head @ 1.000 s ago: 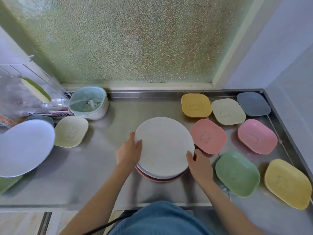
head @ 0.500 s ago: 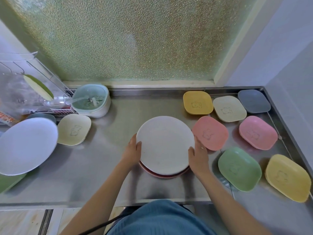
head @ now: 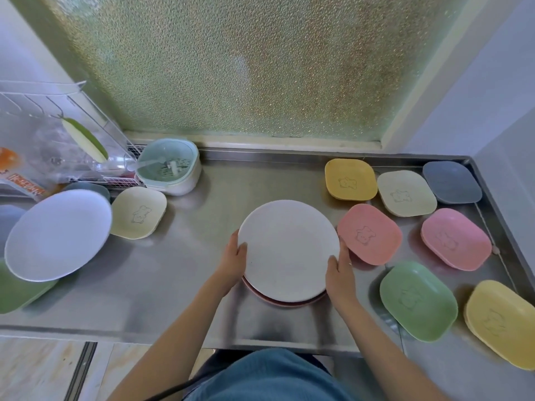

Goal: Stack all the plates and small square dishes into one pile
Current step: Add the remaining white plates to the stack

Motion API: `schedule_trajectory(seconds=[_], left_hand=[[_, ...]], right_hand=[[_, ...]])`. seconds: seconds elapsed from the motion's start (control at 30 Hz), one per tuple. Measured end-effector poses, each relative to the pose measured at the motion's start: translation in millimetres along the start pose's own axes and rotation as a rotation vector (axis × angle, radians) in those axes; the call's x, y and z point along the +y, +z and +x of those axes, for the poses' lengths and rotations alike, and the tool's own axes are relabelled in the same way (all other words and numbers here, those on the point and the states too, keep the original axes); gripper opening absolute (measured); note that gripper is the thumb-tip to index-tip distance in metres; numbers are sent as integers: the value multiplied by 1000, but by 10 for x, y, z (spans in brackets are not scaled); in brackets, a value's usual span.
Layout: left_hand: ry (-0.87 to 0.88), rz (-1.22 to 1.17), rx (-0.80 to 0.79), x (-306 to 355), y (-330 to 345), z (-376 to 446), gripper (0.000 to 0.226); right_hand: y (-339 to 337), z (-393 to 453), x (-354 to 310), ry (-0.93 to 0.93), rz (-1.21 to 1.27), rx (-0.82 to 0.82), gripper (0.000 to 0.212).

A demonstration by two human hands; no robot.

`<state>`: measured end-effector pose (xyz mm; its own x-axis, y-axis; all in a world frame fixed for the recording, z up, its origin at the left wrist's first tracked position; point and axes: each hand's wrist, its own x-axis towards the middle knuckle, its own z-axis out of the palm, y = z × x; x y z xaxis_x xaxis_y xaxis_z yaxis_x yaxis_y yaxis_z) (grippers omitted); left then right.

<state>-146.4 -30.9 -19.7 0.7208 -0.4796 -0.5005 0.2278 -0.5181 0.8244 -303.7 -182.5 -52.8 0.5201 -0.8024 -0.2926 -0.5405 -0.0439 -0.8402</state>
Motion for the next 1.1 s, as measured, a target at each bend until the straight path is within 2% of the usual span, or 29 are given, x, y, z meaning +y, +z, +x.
schedule_trajectory(seconds=[0.2,0.43,0.7,0.77,0.83,0.9,1.0,1.1], left_hand=[[-26,-55,146,-142,-257,-56,42],[-158,-205,312,-534,-1009,-175,39],[-223,-381,269,-710,-1665,-153,33],[-276,-527,257,-747,-1858,-153,32],[-326,-690,344,-828,-2143,-146,42],[-383,-825,465,-937,-2483,-138,54],[-452,-970,559,-1107,-2876,-97,61],[-445,-1064,577,-1173,-3031,-41,49]], right_hand=[[301,-45,-141,-58,-22,-70,56],[969,-74,-478,-164,-76,-323,57],[1507,-241,-732,-163,-117,-320,56],[1568,-286,-750,-177,-192,-217,53],[1671,-380,-861,-287,-366,-5,52],[1883,-519,-1086,-493,-437,73,53],[2354,-747,-1463,-801,-435,-92,44],[2810,-936,-1756,-914,-439,-218,39]])
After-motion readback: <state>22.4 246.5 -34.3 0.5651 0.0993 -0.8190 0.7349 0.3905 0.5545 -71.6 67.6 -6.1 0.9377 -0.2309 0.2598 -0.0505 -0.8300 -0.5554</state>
